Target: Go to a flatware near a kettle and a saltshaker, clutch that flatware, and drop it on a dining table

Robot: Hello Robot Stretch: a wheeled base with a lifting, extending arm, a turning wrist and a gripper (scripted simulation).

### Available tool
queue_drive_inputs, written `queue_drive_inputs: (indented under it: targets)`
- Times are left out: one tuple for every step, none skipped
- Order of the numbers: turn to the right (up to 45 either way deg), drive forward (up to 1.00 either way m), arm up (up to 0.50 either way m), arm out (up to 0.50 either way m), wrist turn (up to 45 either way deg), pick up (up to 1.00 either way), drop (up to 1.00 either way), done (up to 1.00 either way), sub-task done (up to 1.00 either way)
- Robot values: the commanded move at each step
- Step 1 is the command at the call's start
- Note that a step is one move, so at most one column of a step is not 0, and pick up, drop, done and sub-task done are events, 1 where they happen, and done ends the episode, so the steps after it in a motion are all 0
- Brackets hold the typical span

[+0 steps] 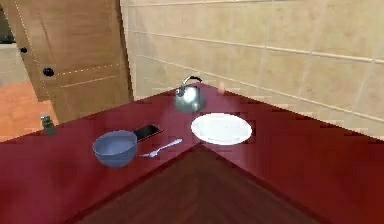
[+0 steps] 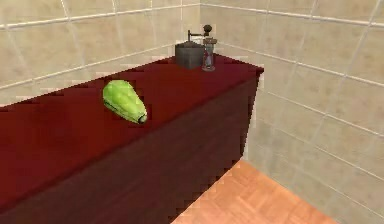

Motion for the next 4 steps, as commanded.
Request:
queue_drive_inputs:
  targets:
    - [-45.0, 0.00, 0.00, 0.00, 0.0, 0.00, 0.00, 0.00, 0.00]
    - [-33.0, 0.00, 0.00, 0.00, 0.0, 0.00, 0.00, 0.00, 0.00]
    - [0.0, 0.00, 0.50, 0.00, 0.0, 0.00, 0.00, 0.00, 0.00]
    - [0.0, 0.00, 0.38, 0.00, 0.0, 0.00, 0.00, 0.00, 0.00]
